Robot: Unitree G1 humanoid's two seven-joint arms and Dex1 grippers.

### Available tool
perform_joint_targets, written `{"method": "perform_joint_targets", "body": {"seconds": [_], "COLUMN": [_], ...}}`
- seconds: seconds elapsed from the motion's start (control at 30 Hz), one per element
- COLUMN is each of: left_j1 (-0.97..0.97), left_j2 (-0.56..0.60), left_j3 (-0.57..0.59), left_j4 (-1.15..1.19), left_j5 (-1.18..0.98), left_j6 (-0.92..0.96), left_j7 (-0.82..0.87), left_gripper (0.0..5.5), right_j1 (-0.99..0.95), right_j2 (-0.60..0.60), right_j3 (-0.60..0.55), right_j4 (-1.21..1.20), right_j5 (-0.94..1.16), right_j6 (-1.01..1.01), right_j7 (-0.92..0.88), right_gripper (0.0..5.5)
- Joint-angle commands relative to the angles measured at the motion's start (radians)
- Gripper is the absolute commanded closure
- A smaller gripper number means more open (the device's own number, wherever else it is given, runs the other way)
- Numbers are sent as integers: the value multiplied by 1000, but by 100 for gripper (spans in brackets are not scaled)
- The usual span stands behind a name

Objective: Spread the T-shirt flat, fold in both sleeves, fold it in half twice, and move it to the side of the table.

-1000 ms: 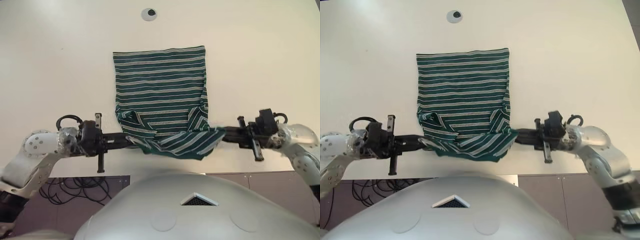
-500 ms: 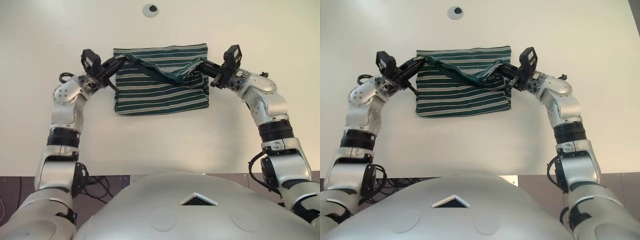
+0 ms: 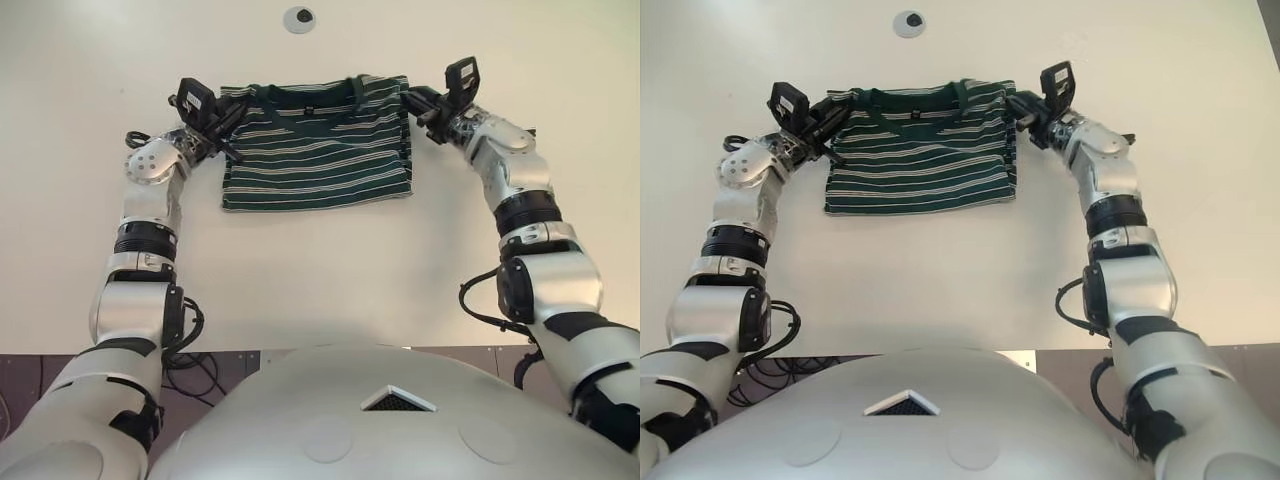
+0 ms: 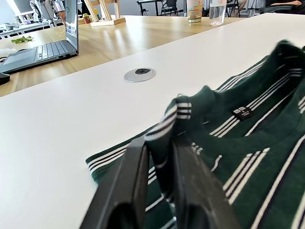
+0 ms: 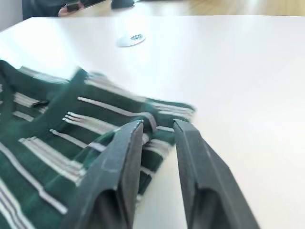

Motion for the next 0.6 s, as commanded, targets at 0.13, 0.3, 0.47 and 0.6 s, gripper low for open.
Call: {"method": "perform_joint_targets", "body": {"seconds": [0.13, 0.3, 0.47, 0.6], "left_j1": [-92, -52, 271, 394], "left_j2": [-21, -7, 8, 73], "left_j3": [145, 184, 4, -145], "left_j4": [141, 76, -485, -546], "left_j5": [-51, -50, -56, 94], "left_j6": [121, 48, -196, -284], "left_j7": [122, 103, -216, -320], "left_gripper": [369, 286, 286, 286], "right_j1": [-95, -28, 61, 65], "right_j2": [18, 30, -48, -85], "right_j3": [-65, -67, 142, 250], "right_j4": [170, 65, -47, -17], "right_j5": [-78, -85, -384, -561], "right_j6": [-180, -375, -594, -610], "right_j7": [-168, -16, -29, -96], "right_gripper": [329, 233, 233, 233]}}
